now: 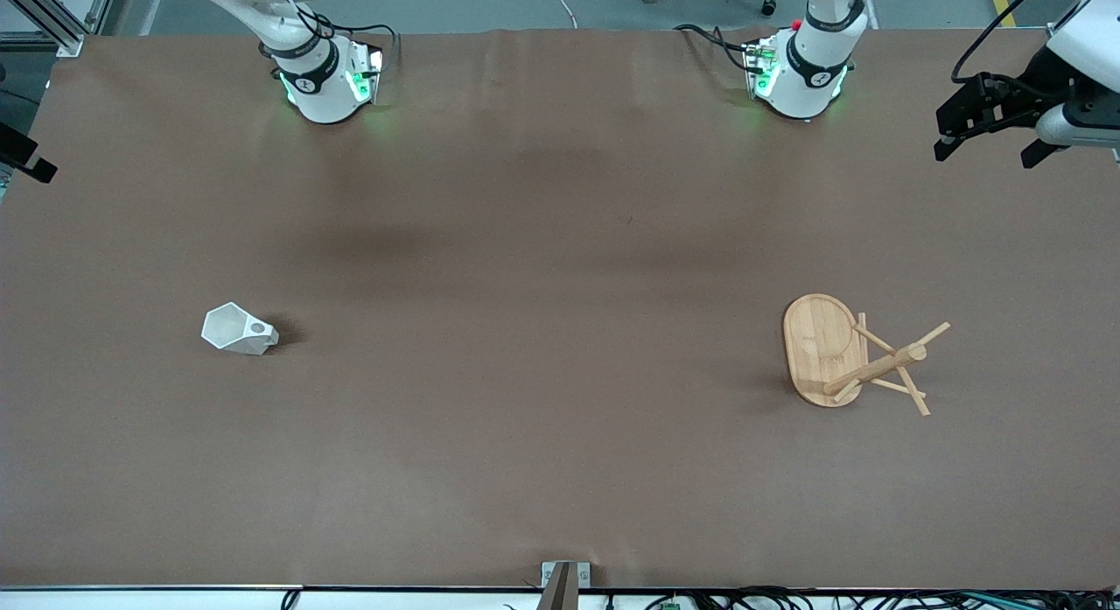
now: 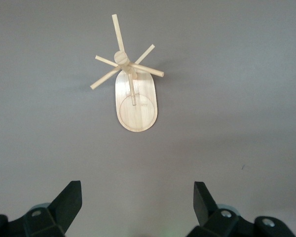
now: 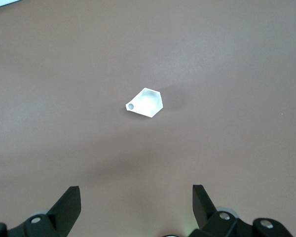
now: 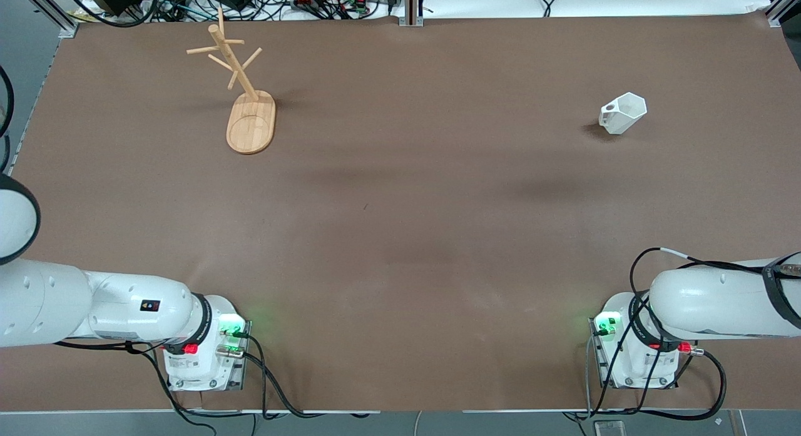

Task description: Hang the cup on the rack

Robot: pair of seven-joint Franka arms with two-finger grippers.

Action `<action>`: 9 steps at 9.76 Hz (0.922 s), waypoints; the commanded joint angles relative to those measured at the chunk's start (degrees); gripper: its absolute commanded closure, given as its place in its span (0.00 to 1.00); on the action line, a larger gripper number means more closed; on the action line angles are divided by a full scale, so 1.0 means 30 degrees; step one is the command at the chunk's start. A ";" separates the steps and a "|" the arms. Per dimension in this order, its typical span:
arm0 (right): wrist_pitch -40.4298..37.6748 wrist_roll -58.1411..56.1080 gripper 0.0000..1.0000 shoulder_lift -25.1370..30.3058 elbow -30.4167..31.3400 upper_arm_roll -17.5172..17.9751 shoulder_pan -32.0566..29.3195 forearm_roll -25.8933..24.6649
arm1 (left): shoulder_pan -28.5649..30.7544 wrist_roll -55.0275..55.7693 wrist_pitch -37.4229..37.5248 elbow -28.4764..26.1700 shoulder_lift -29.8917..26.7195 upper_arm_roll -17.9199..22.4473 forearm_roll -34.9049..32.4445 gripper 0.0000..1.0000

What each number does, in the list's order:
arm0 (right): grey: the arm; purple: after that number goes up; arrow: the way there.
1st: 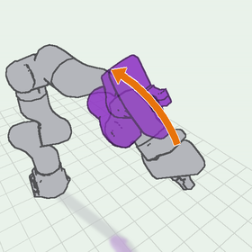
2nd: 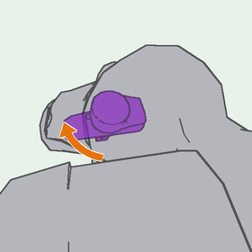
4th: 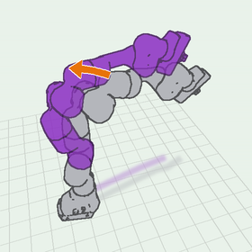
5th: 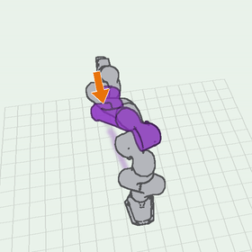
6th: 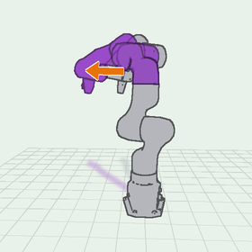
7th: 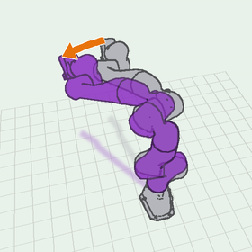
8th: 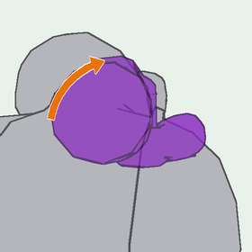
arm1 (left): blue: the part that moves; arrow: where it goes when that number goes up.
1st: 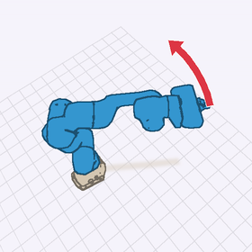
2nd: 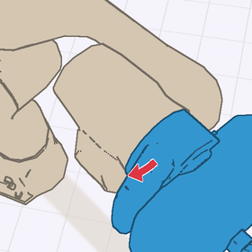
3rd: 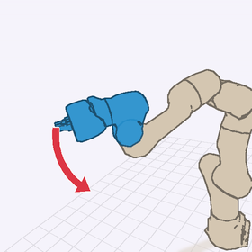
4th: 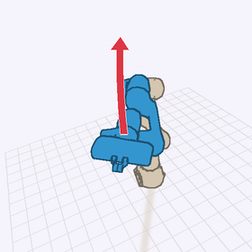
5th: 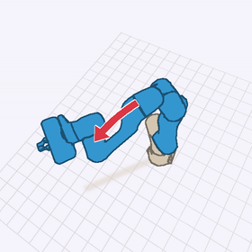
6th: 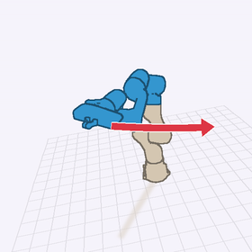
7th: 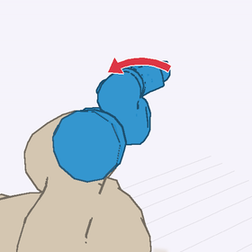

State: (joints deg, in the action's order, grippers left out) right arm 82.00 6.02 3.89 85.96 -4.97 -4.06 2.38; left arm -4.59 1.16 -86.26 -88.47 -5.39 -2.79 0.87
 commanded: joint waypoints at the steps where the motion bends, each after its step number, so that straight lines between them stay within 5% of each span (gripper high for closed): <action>1: -0.0319 0.0016 0.00 -0.0009 -0.0061 0.0163 -0.0230 -0.0177 | 0.0037 0.0052 0.0246 0.0310 0.0682 -0.0096 -0.0291 0.00; 9: -0.0263 0.0016 0.00 -0.0038 -0.0119 0.0163 -0.0258 -0.0499 | 0.0711 0.0111 0.1417 0.0076 0.0450 -0.0037 -0.0438 0.00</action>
State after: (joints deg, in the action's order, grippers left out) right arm 81.59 6.01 3.87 85.97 -4.98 -4.07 1.75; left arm -3.04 1.17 -83.34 -87.22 -3.30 -2.65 0.67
